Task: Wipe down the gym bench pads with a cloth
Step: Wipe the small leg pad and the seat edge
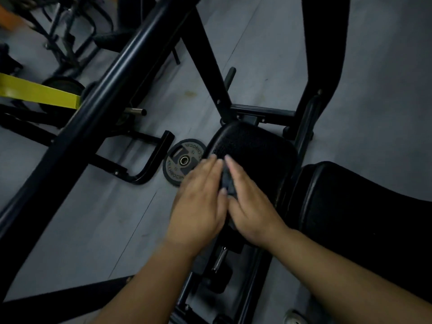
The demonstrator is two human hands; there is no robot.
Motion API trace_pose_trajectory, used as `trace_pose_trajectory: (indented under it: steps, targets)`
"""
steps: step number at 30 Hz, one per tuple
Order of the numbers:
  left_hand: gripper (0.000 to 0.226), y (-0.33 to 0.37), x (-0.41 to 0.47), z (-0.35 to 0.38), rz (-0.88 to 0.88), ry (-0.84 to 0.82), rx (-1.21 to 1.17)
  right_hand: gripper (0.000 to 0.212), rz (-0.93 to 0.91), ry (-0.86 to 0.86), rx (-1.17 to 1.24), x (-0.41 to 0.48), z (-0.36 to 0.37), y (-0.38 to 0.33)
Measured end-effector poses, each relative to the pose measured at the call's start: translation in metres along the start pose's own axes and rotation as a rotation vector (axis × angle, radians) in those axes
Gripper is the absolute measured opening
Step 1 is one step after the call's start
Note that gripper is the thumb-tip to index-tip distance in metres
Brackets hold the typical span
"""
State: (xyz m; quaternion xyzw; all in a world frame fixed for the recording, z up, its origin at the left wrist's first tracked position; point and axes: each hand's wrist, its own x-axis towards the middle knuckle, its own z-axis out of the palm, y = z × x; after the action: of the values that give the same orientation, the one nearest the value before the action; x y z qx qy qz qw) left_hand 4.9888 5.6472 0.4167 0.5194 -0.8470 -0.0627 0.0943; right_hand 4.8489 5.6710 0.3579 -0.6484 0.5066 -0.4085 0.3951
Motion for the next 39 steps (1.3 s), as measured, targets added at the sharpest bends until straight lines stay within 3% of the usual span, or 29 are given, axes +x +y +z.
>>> trace_pose_trajectory:
  steps: [3, 6, 10, 15, 18, 20, 24, 29, 35, 39]
  targets:
    - [0.065, 0.011, -0.003, 0.017, -0.065, -0.068, 0.17, 0.065, 0.068, 0.054, 0.09, -0.007, -0.015, 0.005]
    - [0.076, 0.012, -0.016, 0.025, -0.047, -0.079, 0.393, 0.059, 0.126, 0.183, -0.052, -0.031, -0.021, 0.028]
    - [0.061, 0.01, -0.048, 0.023, -0.087, -0.042, 0.461, 0.057, 0.073, 0.177, -0.243, -0.038, -0.012, 0.035]
    - [0.065, 0.012, 0.004, 0.012, -0.157, 0.036, 0.328, 0.053, 0.048, 0.195, -0.294, -0.037, 0.001, 0.032]
    - [0.068, 0.023, 0.029, 0.02, 0.096, -0.076, 0.134, 0.053, 0.118, 0.313, -0.207, -0.039, -0.007, 0.037]
    - [0.06, 0.024, 0.003, 0.031, 0.177, -0.14, 0.226, 0.053, 0.16, 0.331, -0.213, -0.046, -0.016, 0.043]
    - [0.064, 0.01, -0.022, 0.029, 0.092, -0.136, 0.37, 0.055, 0.161, 0.231, -0.295, -0.054, -0.023, 0.048]
    - [0.055, 0.03, 0.067, 0.043, -0.094, -0.064, 0.448, 0.05, 0.151, 0.243, -0.344, -0.042, -0.023, 0.051]
    - [0.063, 0.028, 0.003, 0.041, 0.338, -0.193, 0.309, 0.044, 0.215, 0.346, -0.24, -0.045, -0.042, 0.053]
    - [0.087, 0.017, 0.011, 0.017, 0.292, -0.136, 0.159, 0.057, 0.073, 0.297, -0.243, -0.038, -0.03, 0.027]
